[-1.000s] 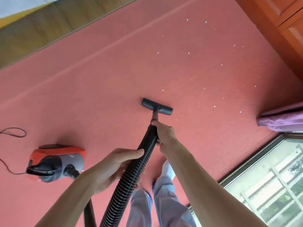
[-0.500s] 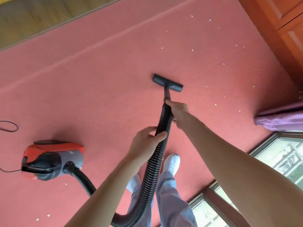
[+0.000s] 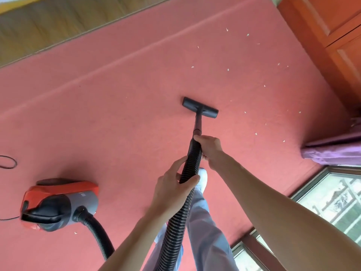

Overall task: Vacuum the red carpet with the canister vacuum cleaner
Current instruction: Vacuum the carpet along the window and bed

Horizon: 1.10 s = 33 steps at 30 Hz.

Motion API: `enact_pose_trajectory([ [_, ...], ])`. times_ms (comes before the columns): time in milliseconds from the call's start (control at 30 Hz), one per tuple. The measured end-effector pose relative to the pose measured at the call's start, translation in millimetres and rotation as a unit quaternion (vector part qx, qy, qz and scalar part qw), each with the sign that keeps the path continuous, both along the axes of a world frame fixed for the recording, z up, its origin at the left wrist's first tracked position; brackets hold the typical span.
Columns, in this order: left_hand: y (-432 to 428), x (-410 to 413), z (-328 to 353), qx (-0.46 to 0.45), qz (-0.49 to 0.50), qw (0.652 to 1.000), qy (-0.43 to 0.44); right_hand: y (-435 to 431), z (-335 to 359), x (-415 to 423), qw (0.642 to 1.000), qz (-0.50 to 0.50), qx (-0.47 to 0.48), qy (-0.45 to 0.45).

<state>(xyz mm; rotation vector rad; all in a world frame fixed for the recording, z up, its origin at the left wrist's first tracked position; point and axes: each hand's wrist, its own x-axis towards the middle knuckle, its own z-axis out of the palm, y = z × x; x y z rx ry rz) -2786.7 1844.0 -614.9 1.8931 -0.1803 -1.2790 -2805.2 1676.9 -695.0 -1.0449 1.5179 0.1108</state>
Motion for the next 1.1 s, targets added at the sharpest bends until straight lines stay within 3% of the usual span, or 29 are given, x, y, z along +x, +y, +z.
enact_pose_trajectory([
  [167, -37.2, 25.0, -12.6, -0.002, 0.03, 1.0, -0.007, -33.5, -16.2, 32.4, 0.999, -0.009, -0.021, -0.028],
  [400, -59.3, 69.3, 22.1, -0.051, 0.012, 0.998, 0.034, -75.4, 25.1, 47.8, 0.997, -0.01, 0.022, -0.071],
  [833, -104.8, 139.3, -8.4, -0.031, 0.09, 0.993, 0.066, -121.8, -5.6, 147.3, 0.995, 0.097, -0.025, -0.023],
  [1100, -151.1, 205.2, -49.0, -0.037, 0.075, 0.995, 0.054, -167.8, -33.0, 217.9, 0.995, 0.081, -0.059, -0.026],
])
